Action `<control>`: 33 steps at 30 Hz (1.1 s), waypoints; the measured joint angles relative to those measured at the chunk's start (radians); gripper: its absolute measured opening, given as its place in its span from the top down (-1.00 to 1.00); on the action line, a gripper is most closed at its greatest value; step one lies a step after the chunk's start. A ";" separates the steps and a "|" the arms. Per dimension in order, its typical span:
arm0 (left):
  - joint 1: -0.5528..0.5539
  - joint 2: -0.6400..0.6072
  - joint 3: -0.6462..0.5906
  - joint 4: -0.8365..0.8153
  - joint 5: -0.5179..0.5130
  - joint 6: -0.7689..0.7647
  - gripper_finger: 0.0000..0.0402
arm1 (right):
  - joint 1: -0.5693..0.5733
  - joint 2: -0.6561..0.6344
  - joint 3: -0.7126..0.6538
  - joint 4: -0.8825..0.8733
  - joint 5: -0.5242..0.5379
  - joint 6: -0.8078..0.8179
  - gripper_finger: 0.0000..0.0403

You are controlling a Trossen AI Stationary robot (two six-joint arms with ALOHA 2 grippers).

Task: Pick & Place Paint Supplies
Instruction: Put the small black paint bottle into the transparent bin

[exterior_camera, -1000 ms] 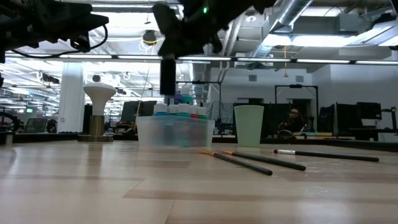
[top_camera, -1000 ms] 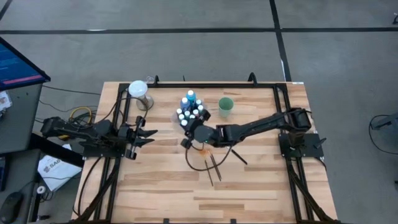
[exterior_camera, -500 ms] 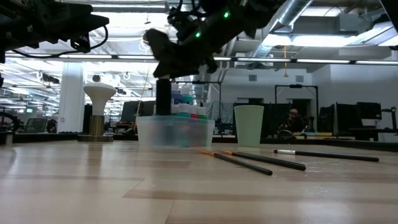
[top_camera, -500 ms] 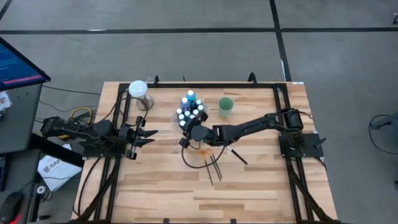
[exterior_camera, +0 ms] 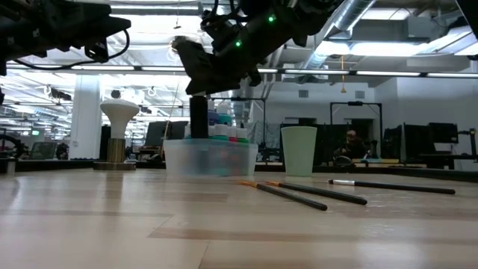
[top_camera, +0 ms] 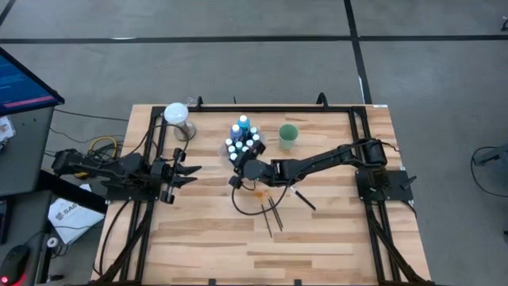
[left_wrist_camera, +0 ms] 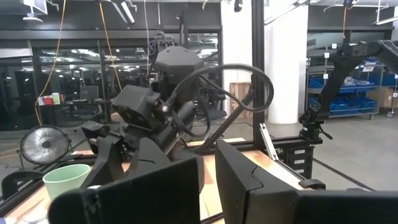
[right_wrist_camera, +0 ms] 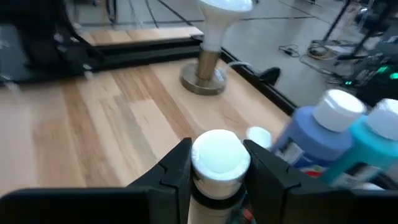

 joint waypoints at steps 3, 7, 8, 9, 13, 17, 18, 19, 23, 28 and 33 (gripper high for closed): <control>0.000 0.000 0.000 0.006 0.000 0.000 1.00 | 0.000 -0.005 -0.001 -0.021 0.009 -0.001 0.47; 0.000 0.000 0.000 0.007 0.000 0.000 1.00 | -0.003 0.002 -0.001 -0.025 0.003 0.026 0.47; 0.000 0.000 0.000 0.007 0.000 0.000 1.00 | -0.003 0.003 -0.001 -0.025 0.000 0.026 0.47; 0.000 0.000 0.000 0.007 0.000 0.000 1.00 | -0.003 0.003 -0.001 -0.026 0.001 0.027 0.47; 0.000 0.000 0.000 0.008 0.000 0.000 1.00 | -0.014 0.002 -0.001 -0.047 0.000 0.020 0.47; 0.000 0.000 0.000 0.012 0.000 0.000 1.00 | -0.030 0.002 -0.001 -0.067 -0.003 0.022 0.47; 0.000 0.000 0.000 0.012 0.000 0.000 1.00 | -0.030 0.002 -0.001 -0.069 -0.002 0.022 0.47; 0.000 0.000 0.000 0.012 0.000 0.000 1.00 | -0.031 0.002 -0.001 -0.068 -0.004 0.021 0.47; 0.000 0.000 0.000 0.012 0.000 0.000 1.00 | -0.035 0.001 -0.029 -0.061 -0.016 0.039 0.47; 0.000 0.000 0.000 0.012 0.000 0.000 1.00 | -0.037 0.002 -0.115 0.000 -0.016 0.090 0.47; 0.000 0.000 0.000 0.013 0.000 0.000 1.00 | -0.040 0.001 -0.123 0.037 -0.017 0.091 0.47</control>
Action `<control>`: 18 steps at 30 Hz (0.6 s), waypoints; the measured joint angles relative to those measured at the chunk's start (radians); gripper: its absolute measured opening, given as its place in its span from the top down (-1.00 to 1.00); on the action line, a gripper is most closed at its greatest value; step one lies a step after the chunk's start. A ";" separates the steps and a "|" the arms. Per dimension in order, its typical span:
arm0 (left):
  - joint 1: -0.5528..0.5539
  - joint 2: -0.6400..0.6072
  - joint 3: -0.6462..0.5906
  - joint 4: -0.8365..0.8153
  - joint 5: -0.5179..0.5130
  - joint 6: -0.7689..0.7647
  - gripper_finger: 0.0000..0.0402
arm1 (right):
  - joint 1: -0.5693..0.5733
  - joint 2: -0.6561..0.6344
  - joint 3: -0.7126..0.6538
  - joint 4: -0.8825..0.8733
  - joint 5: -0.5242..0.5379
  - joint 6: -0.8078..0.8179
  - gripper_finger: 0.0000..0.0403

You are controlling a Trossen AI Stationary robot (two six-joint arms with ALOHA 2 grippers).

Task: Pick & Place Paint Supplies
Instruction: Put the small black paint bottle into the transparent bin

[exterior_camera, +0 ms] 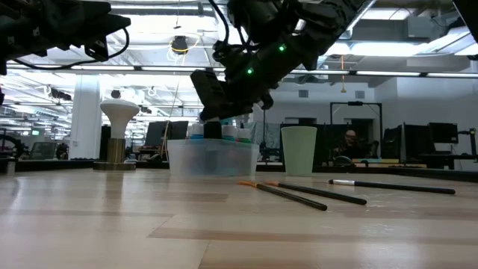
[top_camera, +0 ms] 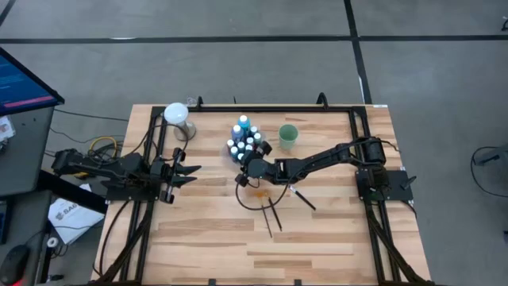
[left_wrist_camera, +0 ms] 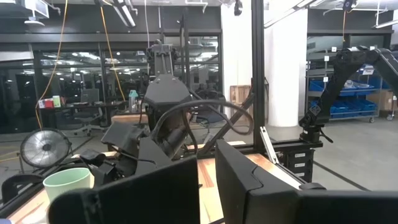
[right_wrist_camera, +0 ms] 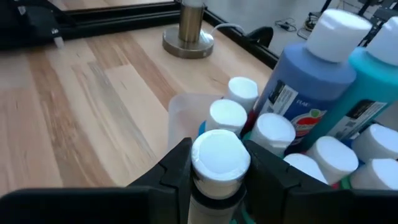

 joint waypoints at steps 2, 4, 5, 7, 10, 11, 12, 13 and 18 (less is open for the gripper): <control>0.000 0.000 0.000 0.001 0.000 0.000 1.00 | 0.000 0.000 0.000 -0.003 -0.001 0.001 0.47; 0.000 0.000 0.000 0.002 0.000 0.000 1.00 | -0.002 0.000 0.000 -0.002 -0.001 0.001 0.47; 0.000 0.000 0.000 0.004 0.000 0.000 1.00 | -0.004 0.000 0.000 -0.003 -0.001 0.001 0.47; 0.000 0.000 0.000 0.006 0.000 0.000 1.00 | -0.009 0.000 0.000 -0.004 -0.003 0.001 0.47; 0.000 0.000 0.000 0.008 0.000 0.000 1.00 | -0.020 0.000 0.000 -0.006 -0.022 0.001 0.47; 0.000 0.000 0.000 0.008 0.000 0.000 1.00 | -0.024 0.000 0.000 -0.007 -0.033 0.002 0.47; 0.000 0.000 0.000 0.009 0.000 0.000 1.00 | -0.028 0.000 0.000 -0.007 -0.044 0.002 0.47; 0.000 0.000 0.000 0.010 0.000 0.000 1.00 | -0.031 0.000 0.000 -0.006 -0.052 0.002 0.47; 0.000 0.000 0.000 0.014 0.000 0.000 1.00 | -0.035 0.000 0.000 -0.007 -0.054 0.002 0.47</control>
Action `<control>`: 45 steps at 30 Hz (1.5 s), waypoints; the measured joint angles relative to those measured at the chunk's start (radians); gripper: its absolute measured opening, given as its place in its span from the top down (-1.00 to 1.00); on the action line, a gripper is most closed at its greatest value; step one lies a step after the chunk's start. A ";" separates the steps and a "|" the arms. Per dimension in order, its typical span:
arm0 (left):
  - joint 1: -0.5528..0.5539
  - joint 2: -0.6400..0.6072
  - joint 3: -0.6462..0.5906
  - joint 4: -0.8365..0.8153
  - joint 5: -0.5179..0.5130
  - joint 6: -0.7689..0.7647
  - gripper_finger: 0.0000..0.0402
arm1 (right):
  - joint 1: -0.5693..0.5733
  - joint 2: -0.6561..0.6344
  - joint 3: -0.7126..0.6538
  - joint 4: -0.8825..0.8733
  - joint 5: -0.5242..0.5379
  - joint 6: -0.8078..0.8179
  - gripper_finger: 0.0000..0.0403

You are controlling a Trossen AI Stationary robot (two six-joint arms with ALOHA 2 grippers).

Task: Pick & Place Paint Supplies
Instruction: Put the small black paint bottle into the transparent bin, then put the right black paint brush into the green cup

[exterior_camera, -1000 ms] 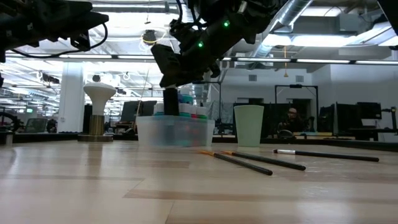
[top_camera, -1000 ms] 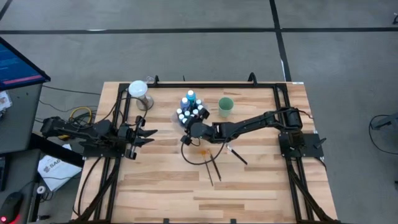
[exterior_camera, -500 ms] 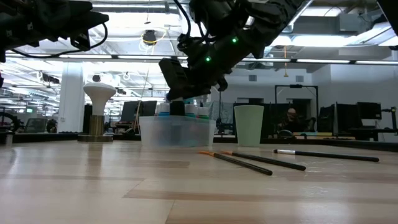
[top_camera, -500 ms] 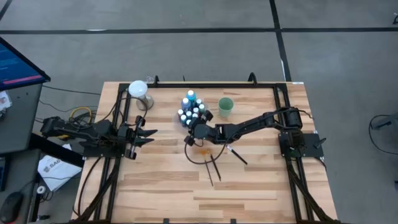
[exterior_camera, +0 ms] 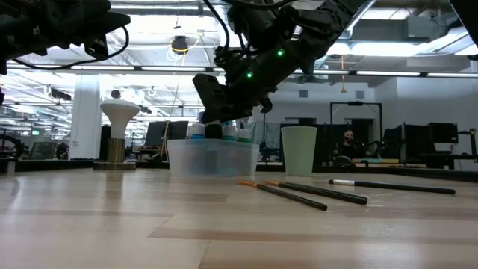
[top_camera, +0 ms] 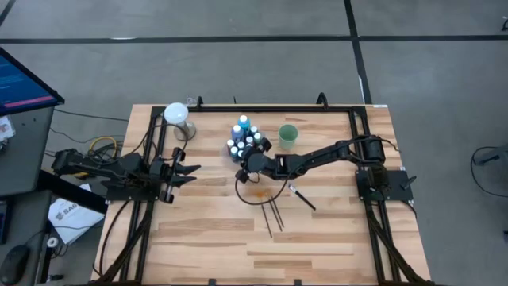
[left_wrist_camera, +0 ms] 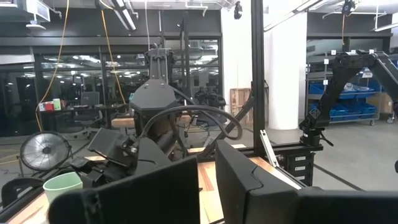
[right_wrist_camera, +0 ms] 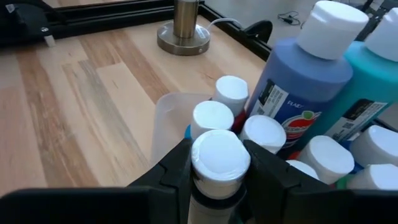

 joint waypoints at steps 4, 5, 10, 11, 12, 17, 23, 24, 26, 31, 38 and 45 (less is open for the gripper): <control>0.000 0.000 0.000 0.000 0.000 0.000 1.00 | 0.001 0.000 0.000 -0.001 -0.001 0.005 0.38; 0.000 0.000 0.000 0.000 0.000 0.000 1.00 | 0.001 0.000 0.000 -0.001 -0.003 0.007 0.34; 0.000 0.000 0.000 0.000 0.000 0.000 1.00 | 0.002 0.000 0.000 0.000 -0.004 0.007 0.25; 0.000 0.000 0.000 0.000 0.000 0.000 1.00 | 0.001 0.000 0.000 0.000 -0.004 0.007 0.26; 0.000 0.000 0.000 0.000 0.000 0.000 1.00 | 0.002 0.000 0.000 0.000 -0.004 0.007 0.27; 0.000 0.000 0.000 0.000 0.000 0.000 1.00 | 0.003 0.000 0.000 0.003 -0.005 0.008 0.33; 0.000 0.000 0.000 0.000 0.000 0.000 1.00 | 0.017 0.000 0.000 0.003 -0.007 0.014 0.22; 0.000 0.000 0.000 0.000 0.000 0.000 1.00 | 0.018 0.000 0.000 0.003 -0.007 0.019 0.18; 0.000 0.000 0.000 0.000 0.000 0.000 1.00 | 0.019 0.000 0.000 0.002 -0.007 0.035 0.07; 0.000 0.000 0.000 0.000 0.000 0.000 1.00 | 0.024 -0.006 0.000 -0.002 -0.007 0.044 -0.17; 0.000 0.000 0.000 0.000 0.000 0.000 1.00 | 0.042 -0.009 0.053 -0.007 -0.007 -0.004 -0.23; 0.000 0.000 0.000 0.000 0.000 0.000 1.00 | 0.062 -0.009 0.168 -0.095 -0.007 -0.121 -0.20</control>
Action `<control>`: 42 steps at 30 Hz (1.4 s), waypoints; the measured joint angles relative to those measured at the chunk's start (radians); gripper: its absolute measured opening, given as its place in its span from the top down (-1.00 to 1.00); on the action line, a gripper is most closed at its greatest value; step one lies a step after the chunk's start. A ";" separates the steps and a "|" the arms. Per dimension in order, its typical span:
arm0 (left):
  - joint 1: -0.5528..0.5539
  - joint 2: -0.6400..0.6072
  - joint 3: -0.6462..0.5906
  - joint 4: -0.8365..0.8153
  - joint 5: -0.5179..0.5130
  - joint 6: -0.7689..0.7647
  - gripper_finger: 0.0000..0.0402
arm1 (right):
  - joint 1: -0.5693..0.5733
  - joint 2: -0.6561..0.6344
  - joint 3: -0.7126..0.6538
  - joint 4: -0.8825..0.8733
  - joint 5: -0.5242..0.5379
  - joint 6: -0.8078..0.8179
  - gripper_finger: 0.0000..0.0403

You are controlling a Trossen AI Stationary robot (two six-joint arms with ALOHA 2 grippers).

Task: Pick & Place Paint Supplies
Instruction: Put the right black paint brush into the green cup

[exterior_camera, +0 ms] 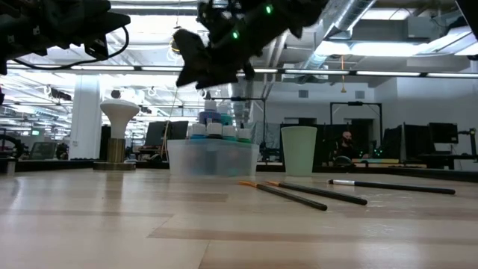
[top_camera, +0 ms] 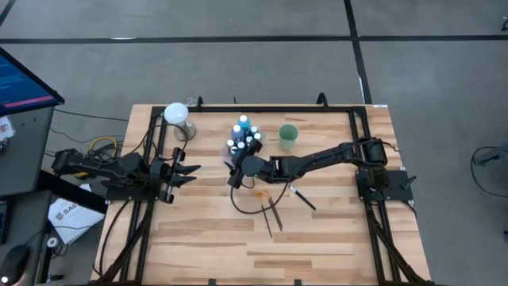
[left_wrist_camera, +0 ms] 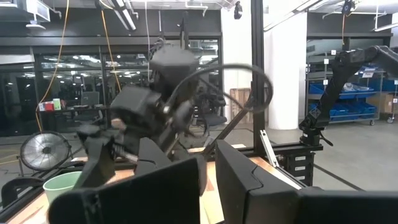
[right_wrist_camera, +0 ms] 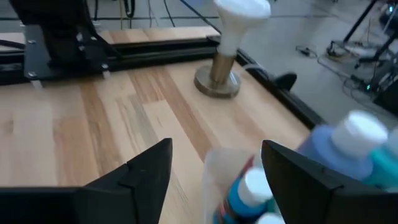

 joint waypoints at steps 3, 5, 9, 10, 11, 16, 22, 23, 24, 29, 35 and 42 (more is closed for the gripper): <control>0.000 0.000 0.000 0.000 0.000 0.000 1.00 | 0.008 0.000 0.067 -0.062 0.000 -0.043 -0.19; 0.000 0.000 0.000 0.000 0.000 0.000 1.00 | 0.016 0.000 0.112 -0.097 0.000 -0.067 -0.19; 0.000 0.000 0.000 0.000 0.000 0.000 1.00 | 0.030 -0.002 0.206 -0.226 0.000 -0.083 -0.19; 0.000 0.000 0.000 0.000 0.000 0.000 1.00 | 0.035 -0.013 0.227 -0.272 -0.001 -0.080 -0.19; 0.000 0.000 0.000 0.000 0.000 0.000 1.00 | 0.040 -0.025 0.245 -0.316 0.000 -0.067 -0.19; 0.000 0.000 0.000 0.001 0.000 0.000 1.00 | 0.070 -0.118 0.273 -0.514 -0.022 0.119 -0.19; 0.000 0.000 0.000 0.004 0.000 0.000 1.00 | 0.132 -0.237 0.273 -0.992 -0.023 0.507 -0.19; 0.000 0.000 0.000 0.004 0.000 0.000 1.00 | 0.145 -0.244 0.273 -1.077 -0.023 0.577 -0.19; 0.000 0.000 0.000 0.005 0.000 0.000 1.00 | 0.160 -0.246 0.273 -1.160 -0.023 0.644 -0.19; 0.000 0.000 0.000 0.006 0.000 0.000 1.00 | 0.245 -0.236 0.266 -1.448 -0.021 0.885 -0.19; 0.000 0.000 0.000 0.007 0.000 0.000 1.00 | 0.309 -0.267 0.148 -1.472 -0.066 0.974 -0.18; 0.000 0.001 0.000 0.008 0.000 0.000 1.00 | 0.337 -0.460 -0.015 -1.362 -0.090 0.941 -0.13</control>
